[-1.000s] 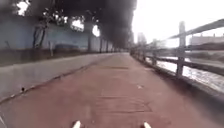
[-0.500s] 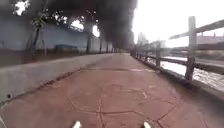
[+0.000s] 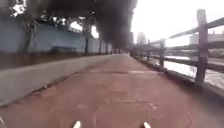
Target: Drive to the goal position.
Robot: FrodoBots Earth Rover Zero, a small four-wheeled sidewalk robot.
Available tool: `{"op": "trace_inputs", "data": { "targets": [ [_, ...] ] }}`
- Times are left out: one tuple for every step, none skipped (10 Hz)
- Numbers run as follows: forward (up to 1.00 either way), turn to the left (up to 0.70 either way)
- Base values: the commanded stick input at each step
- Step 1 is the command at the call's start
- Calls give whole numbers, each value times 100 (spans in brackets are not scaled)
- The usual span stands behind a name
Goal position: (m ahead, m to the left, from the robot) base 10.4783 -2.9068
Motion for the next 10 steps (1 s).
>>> {"op": "trace_inputs", "data": {
  "targets": [
    [0,0],
    [0,0],
    [0,0],
    [0,0],
    [0,0],
    [0,0],
    [27,0],
    [70,0],
    [70,0],
    [70,0]
  ]
}}
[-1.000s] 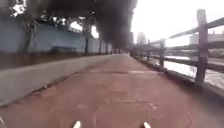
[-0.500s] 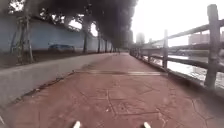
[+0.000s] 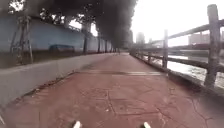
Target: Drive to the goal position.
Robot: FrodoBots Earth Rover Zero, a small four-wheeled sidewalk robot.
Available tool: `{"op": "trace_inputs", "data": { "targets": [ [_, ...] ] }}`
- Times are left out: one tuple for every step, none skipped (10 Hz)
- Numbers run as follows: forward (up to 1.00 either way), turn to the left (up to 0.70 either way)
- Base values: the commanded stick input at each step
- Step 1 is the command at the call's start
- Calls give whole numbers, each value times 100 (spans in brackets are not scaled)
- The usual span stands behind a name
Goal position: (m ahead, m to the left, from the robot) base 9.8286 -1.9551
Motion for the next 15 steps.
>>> {"op": "trace_inputs", "data": {
  "targets": [
    [70,0],
    [70,0],
    [70,0],
    [70,0],
    [70,0],
    [70,0],
    [70,0],
    [70,0],
    [70,0],
    [70,0],
    [70,0],
    [70,0],
    [70,0],
    [70,0],
    [70,0]
  ]
}}
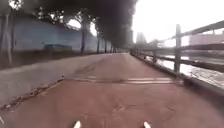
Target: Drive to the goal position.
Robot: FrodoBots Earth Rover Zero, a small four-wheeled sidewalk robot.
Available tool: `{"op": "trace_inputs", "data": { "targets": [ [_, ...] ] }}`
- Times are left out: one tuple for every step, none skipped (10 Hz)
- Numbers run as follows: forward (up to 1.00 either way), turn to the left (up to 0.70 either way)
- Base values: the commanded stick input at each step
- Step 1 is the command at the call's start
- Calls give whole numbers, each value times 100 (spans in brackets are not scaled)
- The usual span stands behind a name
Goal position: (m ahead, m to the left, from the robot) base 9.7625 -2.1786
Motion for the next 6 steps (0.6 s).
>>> {"op": "trace_inputs", "data": {
  "targets": [
    [70,0],
    [70,0],
    [70,0],
    [70,0],
    [70,0],
    [70,0]
  ]
}}
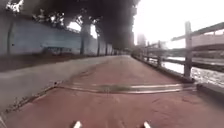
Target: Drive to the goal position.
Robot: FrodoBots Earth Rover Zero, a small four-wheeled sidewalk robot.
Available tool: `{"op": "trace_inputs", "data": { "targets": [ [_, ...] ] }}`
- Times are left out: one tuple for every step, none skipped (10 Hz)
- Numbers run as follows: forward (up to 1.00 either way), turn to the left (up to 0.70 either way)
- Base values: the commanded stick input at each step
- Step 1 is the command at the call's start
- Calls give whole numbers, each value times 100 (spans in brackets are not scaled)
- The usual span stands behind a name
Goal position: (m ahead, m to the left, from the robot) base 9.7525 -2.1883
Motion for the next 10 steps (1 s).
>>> {"op": "trace_inputs", "data": {
  "targets": [
    [70,0],
    [70,0],
    [70,0],
    [70,0],
    [70,0],
    [70,0],
    [70,0],
    [70,0],
    [40,0],
    [0,0]
  ]
}}
